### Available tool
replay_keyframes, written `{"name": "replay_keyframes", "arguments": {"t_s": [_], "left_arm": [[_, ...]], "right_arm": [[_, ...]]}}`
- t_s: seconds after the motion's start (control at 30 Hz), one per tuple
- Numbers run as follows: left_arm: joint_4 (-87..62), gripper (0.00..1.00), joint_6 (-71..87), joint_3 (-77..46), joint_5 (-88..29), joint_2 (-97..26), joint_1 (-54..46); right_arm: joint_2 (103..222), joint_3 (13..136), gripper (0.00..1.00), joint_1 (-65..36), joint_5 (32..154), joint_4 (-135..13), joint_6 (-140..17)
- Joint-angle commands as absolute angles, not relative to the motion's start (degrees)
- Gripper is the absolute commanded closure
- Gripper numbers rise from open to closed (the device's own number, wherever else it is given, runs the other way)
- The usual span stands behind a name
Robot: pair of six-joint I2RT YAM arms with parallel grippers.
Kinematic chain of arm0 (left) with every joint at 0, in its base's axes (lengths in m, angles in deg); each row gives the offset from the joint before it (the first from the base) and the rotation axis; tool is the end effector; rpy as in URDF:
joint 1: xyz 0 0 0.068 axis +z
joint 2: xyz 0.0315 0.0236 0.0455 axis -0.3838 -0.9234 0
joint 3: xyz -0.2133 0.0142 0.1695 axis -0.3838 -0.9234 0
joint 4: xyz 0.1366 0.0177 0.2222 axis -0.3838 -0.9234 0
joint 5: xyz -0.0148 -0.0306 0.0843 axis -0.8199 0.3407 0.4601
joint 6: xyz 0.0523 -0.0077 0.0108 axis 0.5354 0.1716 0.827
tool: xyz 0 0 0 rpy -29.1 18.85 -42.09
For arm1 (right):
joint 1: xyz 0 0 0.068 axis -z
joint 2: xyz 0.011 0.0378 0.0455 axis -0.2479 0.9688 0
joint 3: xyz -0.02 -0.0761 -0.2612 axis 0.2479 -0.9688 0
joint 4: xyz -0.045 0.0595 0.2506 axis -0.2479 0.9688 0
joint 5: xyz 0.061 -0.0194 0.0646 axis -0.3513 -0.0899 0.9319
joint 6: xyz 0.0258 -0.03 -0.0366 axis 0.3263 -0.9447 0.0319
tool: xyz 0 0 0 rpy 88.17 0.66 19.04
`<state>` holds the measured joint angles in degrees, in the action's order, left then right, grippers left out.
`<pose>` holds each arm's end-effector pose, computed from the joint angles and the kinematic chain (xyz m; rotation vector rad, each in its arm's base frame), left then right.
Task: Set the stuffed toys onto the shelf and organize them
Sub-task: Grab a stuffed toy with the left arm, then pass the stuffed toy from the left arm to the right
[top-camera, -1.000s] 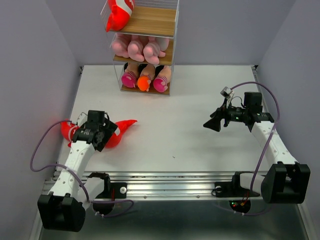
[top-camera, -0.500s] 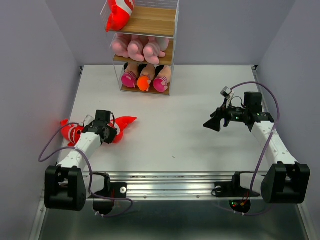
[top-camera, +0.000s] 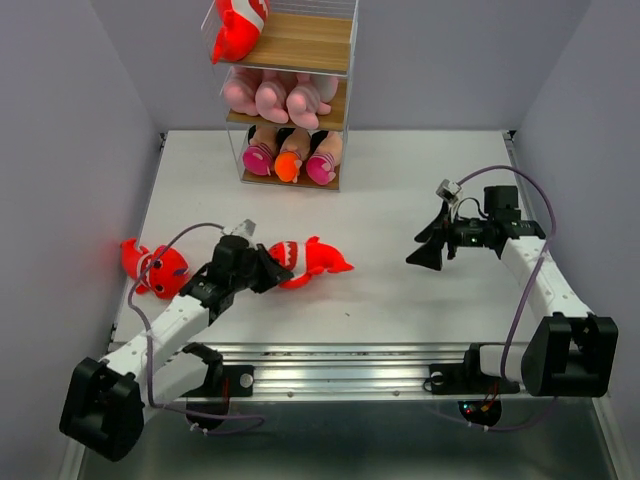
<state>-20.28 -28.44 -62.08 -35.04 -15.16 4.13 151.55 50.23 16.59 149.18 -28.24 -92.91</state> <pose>0.1881 -0.0716 0.2005 -0.4547 2.2673 -0.8932 0.2371 0.0228 0.2701 -0.8320 1.9120 1.0789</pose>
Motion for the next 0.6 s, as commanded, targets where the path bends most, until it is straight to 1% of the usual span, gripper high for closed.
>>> {"name": "replay_keyframes", "arguments": {"t_s": [0.0,0.03,0.07,0.1,0.13,0.2,0.23,0.27,0.3,0.33,0.4,0.43,0.57], "left_arm": [[-6.36,1.0,-21.03,-61.65,-43.15,-12.7,-8.69],[-4.0,1.0,-19.89,-60.6,-41.23,-13.58,-16.03],[-3.11,1.0,-19.09,-59.81,-39.29,-14.72,-19.85],[-2.49,1.0,-18.04,-58.93,-37.1,-17.43,-23.71],[-1.61,1.0,-14.2,-56.57,-32.64,-19.2,-31.23],[-2.13,1.0,-10.05,-53.84,-25.77,-24.02,-37.7],[-2.39,1.0,-5.51,-51.48,-20.34,-25.62,-42.51],[-2.31,1.0,-3.29,-50.58,-18.03,-27.11,-44.13],[-1.78,1.0,-1.0,-49.88,-16.61,-29.91,-45.62],[-0.56,1.0,1.19,-49.26,-15.55,-31.16,-46.77],[0.85,1.0,7.17,-47.5,-12.48,-34.23,-49.22],[2.86,1.0,9.37,-46.54,-10.9,-35.03,-49.94],[7.53,1.0,21.48,-43.81,-5.71,-38.37,-53.1]], "right_arm": [[152.43,53.9,0.0,16.9,157.36,-17.28,-105.58],[152.43,54.51,0.0,16.9,158.68,-14.54,-108.21],[152.52,55.04,0.0,16.9,161.48,-11.47,-115.37],[152.61,55.39,0.0,16.9,162.64,-8.48,-118.4],[152.78,55.83,0.0,16.9,163.95,-4.28,-122.08],[153.31,56.36,0.0,16.9,164.14,-1.7,-122.65],[154.18,57.84,0.0,16.9,163.53,-0.47,-122.65],[154.89,58.99,0.0,16.9,163.18,1.02,-123.08],[155.59,60.56,0.0,16.9,162.48,7.22,-124.48],[156.47,62.41,0.0,16.9,161.34,9.98,-125.8],[158.32,66.79,0.0,16.38,157.21,12.45,-122.23],[158.5,67.6,0.0,16.37,154.24,11.86,-117.42],[156.22,67.7,0.0,14.45,149.03,7.2,-108.86]]}}
